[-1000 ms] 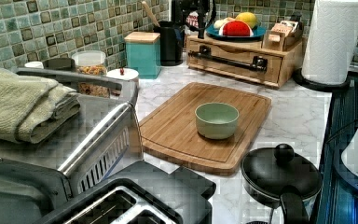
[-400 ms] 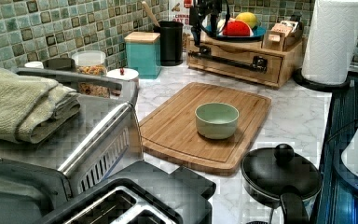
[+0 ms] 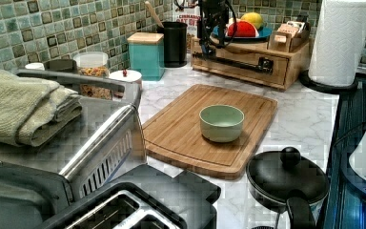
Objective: Open the drawer.
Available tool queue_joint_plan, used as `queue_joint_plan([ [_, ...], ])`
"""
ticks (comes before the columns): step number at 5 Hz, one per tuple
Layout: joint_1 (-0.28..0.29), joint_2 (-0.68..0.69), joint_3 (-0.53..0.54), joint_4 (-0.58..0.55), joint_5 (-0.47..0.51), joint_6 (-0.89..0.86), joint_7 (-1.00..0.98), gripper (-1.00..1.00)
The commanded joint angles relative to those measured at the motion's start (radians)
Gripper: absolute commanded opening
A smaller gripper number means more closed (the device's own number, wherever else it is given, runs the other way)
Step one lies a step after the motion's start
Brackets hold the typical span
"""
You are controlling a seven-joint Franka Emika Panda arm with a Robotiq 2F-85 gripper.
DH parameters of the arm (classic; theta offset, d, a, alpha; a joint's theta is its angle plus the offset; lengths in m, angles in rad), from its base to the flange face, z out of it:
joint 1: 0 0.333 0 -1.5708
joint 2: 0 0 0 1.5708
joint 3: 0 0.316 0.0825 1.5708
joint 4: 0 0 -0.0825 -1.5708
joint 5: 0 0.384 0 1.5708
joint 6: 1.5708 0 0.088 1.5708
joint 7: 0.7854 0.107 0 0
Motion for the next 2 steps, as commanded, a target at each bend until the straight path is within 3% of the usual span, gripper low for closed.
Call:
queue_joint_plan([
  [1,-0.059,0.019,-0.046,0.036,-0.046,0.071,-0.106,1.0],
  [2,-0.075,0.05,-0.042,0.051,0.019,0.046,-0.152,1.0],
])
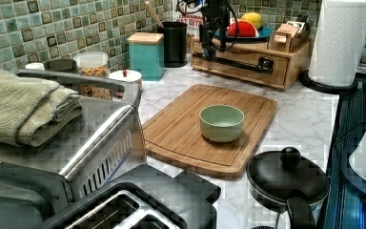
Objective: Open the drawer.
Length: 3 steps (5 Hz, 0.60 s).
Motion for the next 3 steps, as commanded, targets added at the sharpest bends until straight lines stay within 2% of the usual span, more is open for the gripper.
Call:
queue_joint_plan([
  [1,-0.069,0.03,-0.012,0.024,0.093,-0.026,-0.119,1.0],
  [2,-0.052,0.018,-0.037,-0.027,0.05,0.029,-0.059,1.0],
  [3,-0.07,0.057,-0.057,-0.024,0.019,0.083,-0.082,1.0],
])
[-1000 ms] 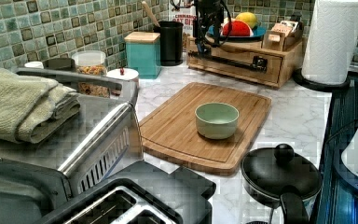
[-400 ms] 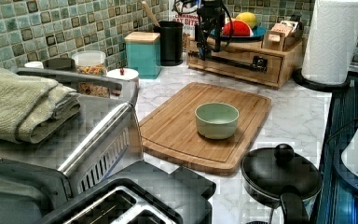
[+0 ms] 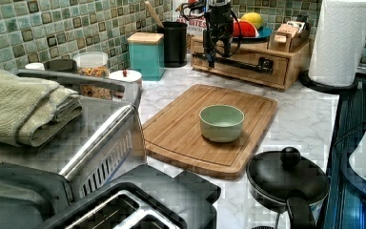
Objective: Open the drawer.
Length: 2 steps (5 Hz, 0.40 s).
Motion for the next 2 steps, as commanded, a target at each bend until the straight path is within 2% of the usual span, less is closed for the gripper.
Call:
queue_joint_plan([
  [1,-0.05,0.043,-0.059,-0.069,-0.047,0.228,-0.024,1.0],
  [2,-0.056,0.086,-0.041,-0.033,0.003,0.167,-0.054,1.0],
])
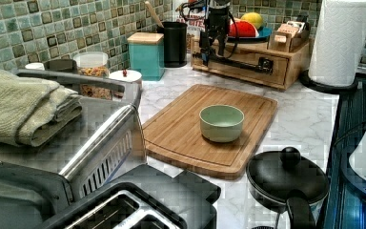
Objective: Open the drawer.
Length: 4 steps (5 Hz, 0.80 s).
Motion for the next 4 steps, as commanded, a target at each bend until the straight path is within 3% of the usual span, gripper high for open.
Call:
queue_joint_plan([
  [1,-0.043,0.08,-0.012,-0.004,0.026,-0.111,-0.037,1.0],
  [3,-0.045,0.088,-0.016,0.01,0.022,-0.162,-0.046,1.0],
  [4,-0.071,0.041,0.046,-0.012,0.107,-0.223,-0.142,1.0],
])
